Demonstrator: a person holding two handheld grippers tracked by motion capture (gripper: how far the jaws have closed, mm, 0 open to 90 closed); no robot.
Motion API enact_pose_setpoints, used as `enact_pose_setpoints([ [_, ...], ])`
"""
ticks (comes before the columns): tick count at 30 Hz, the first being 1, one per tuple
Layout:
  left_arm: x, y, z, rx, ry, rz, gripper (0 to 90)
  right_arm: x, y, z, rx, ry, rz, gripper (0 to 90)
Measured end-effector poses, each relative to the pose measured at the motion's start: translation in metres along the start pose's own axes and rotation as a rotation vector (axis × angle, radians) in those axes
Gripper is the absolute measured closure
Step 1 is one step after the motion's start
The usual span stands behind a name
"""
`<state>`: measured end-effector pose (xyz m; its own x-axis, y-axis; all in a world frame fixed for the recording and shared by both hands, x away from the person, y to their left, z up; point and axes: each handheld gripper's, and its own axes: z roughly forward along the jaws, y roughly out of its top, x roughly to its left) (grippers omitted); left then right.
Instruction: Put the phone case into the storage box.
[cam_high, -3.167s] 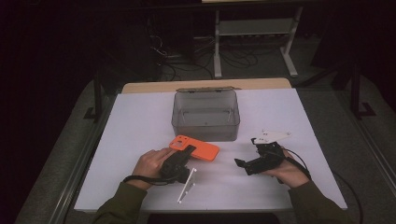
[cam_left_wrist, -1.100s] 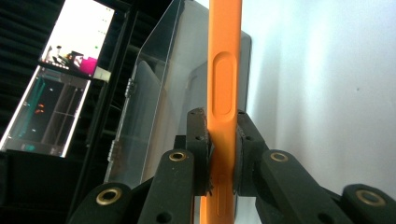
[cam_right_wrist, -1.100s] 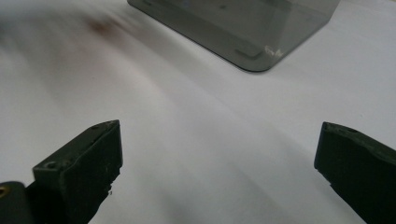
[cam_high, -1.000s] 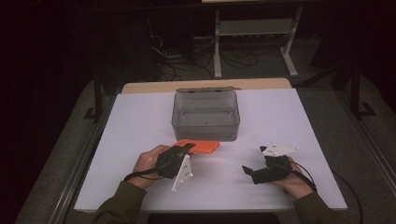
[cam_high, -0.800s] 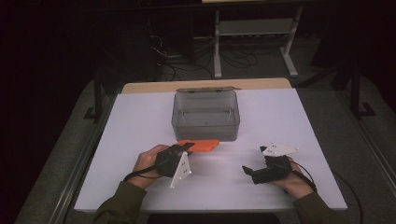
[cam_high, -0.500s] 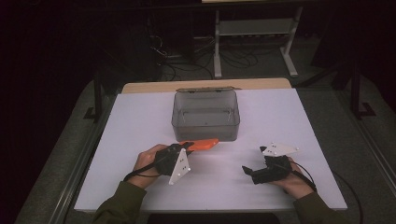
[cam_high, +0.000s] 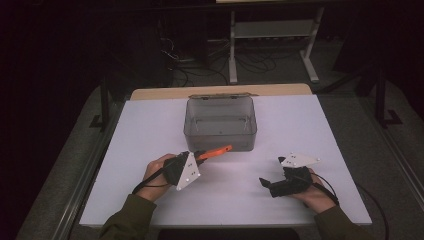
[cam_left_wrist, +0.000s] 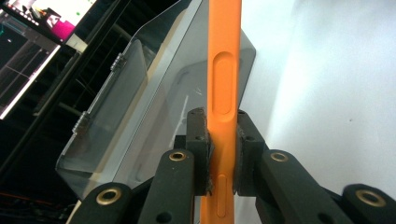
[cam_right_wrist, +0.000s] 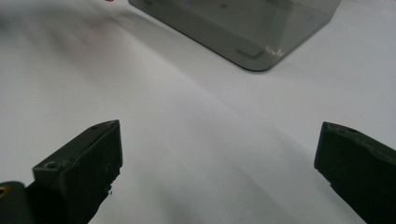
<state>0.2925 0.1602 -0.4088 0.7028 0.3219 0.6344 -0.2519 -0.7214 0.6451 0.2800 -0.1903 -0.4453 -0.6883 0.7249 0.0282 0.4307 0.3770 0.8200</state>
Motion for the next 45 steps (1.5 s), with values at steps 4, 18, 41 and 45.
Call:
enact_pose_setpoints([
  [4,0.003,-0.002,0.000,-0.007,-0.011,-0.051,79.6,0.000,0.000,0.000,-0.003,0.000,0.001,0.5],
  [18,0.015,-0.009,-0.002,-0.048,-0.060,-0.245,79.6,0.000,0.000,0.000,-0.002,0.000,0.000,0.5],
  [41,0.037,-0.031,-0.006,-0.125,-0.165,-0.586,79.5,0.000,0.000,-0.001,-0.003,0.000,-0.001,0.5],
  [45,0.039,-0.034,-0.006,-0.128,-0.176,-0.632,79.5,0.000,0.000,-0.001,-0.003,0.000,-0.001,0.5],
])
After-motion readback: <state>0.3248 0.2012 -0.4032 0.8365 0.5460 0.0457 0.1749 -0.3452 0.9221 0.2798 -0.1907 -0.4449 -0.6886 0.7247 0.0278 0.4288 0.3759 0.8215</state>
